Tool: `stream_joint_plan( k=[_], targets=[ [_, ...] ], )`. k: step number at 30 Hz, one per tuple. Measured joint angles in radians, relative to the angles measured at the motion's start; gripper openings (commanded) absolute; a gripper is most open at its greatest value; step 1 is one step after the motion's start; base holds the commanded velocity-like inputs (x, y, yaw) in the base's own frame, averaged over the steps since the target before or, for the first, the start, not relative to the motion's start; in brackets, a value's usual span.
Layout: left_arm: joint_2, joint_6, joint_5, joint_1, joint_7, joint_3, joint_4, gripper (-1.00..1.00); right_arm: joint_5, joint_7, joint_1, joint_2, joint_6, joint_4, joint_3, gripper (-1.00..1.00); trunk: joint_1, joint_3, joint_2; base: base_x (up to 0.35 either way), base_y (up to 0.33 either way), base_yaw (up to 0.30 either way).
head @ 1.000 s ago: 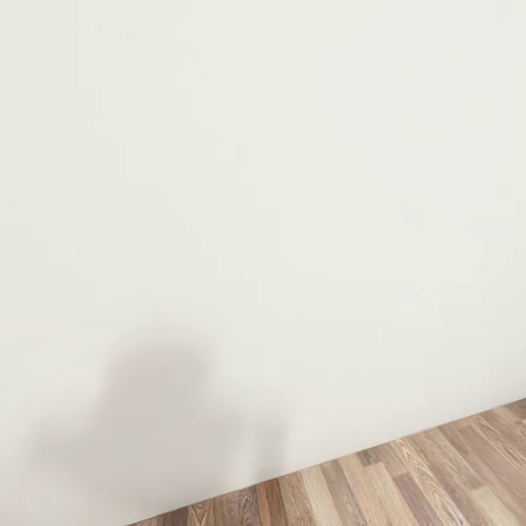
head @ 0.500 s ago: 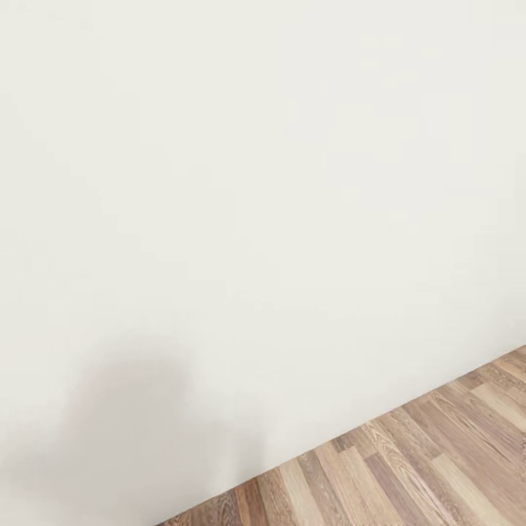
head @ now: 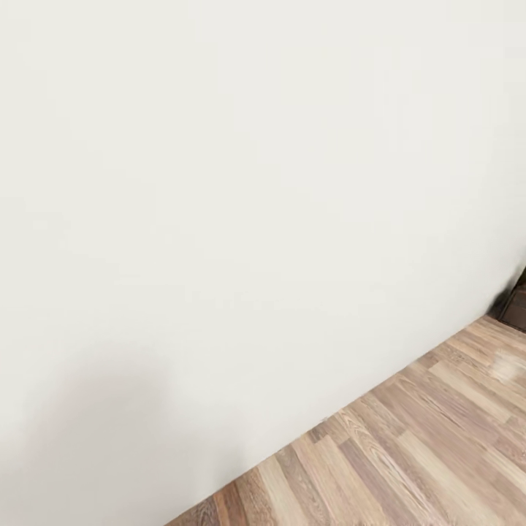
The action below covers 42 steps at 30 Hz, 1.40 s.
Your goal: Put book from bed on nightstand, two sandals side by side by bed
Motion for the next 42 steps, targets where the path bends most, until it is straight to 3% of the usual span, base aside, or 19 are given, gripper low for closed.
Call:
stream_joint_plan(
  k=[42],
  targets=[
    [0.000, 0.000, 0.000, 0.000, 0.000, 0.001, 0.000, 1.00, 0.000, 0.000, 0.000, 0.000, 0.000, 0.000, 0.000, 1.00, 0.000, 0.000, 0.000, 0.000, 0.000, -0.283]
  ],
)
